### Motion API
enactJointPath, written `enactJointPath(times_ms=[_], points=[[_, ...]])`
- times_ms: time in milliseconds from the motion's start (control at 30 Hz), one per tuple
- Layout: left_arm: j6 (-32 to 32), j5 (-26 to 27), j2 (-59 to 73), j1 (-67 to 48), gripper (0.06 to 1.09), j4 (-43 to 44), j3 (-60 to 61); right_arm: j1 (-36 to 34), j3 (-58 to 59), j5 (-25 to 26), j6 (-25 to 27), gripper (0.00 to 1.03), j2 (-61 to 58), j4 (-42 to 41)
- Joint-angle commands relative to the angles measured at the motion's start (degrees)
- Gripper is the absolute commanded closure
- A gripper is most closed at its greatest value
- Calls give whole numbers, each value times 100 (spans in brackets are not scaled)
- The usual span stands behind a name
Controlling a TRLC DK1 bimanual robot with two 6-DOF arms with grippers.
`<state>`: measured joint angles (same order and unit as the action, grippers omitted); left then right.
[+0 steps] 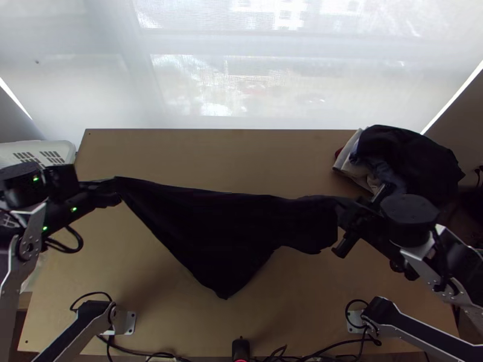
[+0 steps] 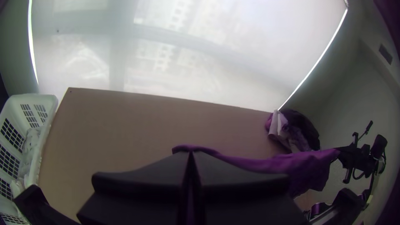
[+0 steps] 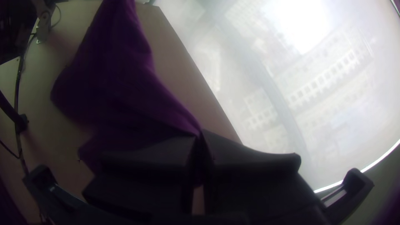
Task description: Fold the t-shirt
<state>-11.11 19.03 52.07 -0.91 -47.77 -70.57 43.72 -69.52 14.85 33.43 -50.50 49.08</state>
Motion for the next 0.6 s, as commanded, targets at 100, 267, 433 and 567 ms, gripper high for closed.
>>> enactJointPath(times_ms=[100,267,433,567], points=[[-198,-681,2105,-630,105,1797,878,-1033,1889,-483,392,100,-505,-2368],[-251,-1147,3160,-771,105,2474,720,-2070,2346,-782,463,100,-1102,-3598],[-304,-1463,4153,-806,105,2861,219,-2703,2504,-949,480,100,-1823,-4398],[-365,-1674,4838,-771,105,2949,-361,-2957,2460,-967,471,100,-2412,-4987]])
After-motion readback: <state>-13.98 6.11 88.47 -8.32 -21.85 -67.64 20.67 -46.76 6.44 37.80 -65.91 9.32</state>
